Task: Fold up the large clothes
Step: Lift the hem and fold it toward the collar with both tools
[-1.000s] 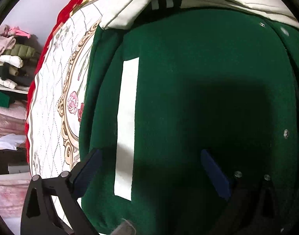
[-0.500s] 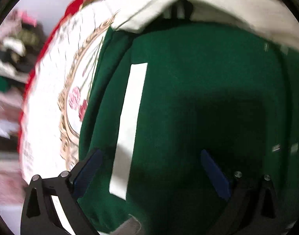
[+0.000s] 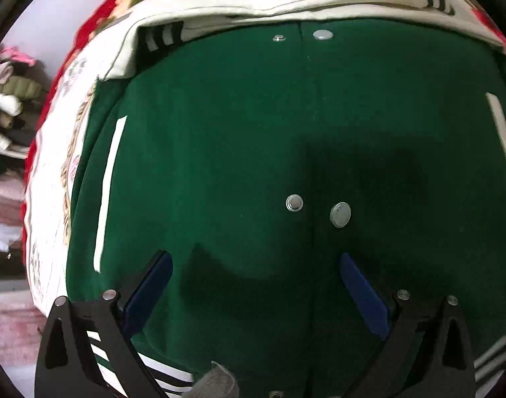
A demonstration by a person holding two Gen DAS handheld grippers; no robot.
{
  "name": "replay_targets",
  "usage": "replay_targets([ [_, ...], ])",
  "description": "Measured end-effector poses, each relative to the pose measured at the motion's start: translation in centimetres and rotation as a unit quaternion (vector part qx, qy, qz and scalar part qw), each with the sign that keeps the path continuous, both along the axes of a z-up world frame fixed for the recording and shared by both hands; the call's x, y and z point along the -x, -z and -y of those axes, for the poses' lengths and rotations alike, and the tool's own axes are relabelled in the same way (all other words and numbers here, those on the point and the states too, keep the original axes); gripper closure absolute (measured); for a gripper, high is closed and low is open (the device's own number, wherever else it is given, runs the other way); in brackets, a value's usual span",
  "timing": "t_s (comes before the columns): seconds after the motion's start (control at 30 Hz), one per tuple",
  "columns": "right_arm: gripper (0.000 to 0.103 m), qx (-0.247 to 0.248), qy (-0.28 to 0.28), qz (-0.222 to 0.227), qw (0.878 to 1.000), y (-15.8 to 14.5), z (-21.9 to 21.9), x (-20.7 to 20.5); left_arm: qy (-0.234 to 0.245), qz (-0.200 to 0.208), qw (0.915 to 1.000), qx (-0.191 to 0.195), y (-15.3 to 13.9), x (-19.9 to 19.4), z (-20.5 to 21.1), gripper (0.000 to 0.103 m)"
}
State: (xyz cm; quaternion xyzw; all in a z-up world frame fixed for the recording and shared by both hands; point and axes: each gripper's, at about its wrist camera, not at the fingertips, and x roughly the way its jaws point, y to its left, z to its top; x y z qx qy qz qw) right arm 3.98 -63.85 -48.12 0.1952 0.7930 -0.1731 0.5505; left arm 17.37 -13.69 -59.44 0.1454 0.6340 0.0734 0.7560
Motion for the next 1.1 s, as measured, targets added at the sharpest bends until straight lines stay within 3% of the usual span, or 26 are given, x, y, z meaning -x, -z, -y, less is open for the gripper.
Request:
replay_targets([
  [0.13,0.055,-0.051,-0.044,0.005,0.998,-0.8,1.7,-1.5,-0.027,0.011,0.9995,-0.015,0.2,0.3,0.6,0.000],
  [0.3,0.046,-0.114,-0.081,0.108,0.984,-7.7,6.6,-3.5,-0.077,0.000,0.9959,-0.047,-1.7,0.8,2.0,0.000],
  [0.43,0.045,-0.139,-0.078,0.181,0.970,-10.1,10.8,-7.1,-0.121,0.038,0.9886,-0.080,-5.9,-1.2,3.1,0.000],
  [0.5,0.045,-0.161,-0.076,0.204,0.963,-10.7,11.3,-10.6,-0.128,0.068,0.9818,-0.123,-7.0,-2.2,5.0,0.000],
  [0.6,0.045,-0.202,-0.064,0.251,0.945,-10.8,12.6,-17.0,-0.132,0.099,0.9648,-0.205,-6.2,-5.2,6.2,0.000],
  [0.7,0.045,-0.224,-0.064,0.275,0.933,-8.6,9.4,-23.4,-0.162,0.116,0.9494,-0.243,-4.3,-9.5,5.5,0.000],
  [0.77,0.045,-0.245,-0.054,0.273,0.929,-7.3,8.9,-26.9,-0.175,0.118,0.9439,-0.254,-3.1,-12.0,3.9,0.000],
  [0.87,0.045,-0.269,-0.058,0.251,0.928,-3.4,6.0,-31.3,-0.191,0.119,0.9422,-0.248,-2.9,-15.1,2.4,0.000],
  [0.9,0.046,-0.270,-0.059,0.251,0.928,-3.0,4.3,-32.1,-0.194,0.124,0.9414,-0.246,-3.2,-15.6,2.4,0.000],
  [0.93,0.064,-0.266,-0.076,0.259,0.925,-3.0,4.0,-32.5,-0.195,0.130,0.9401,-0.248,-3.6,-16.0,2.3,0.000],
  [1.0,0.078,-0.240,-0.101,0.270,0.927,-3.6,3.5,-32.8,-0.195,0.139,0.9385,-0.249,-4.8,-15.6,2.5,0.000],
  [1.1,0.084,-0.198,-0.089,0.308,0.926,-5.4,3.9,-32.2,-0.194,0.149,0.9368,-0.251,-5.5,-16.4,2.2,0.000],
])
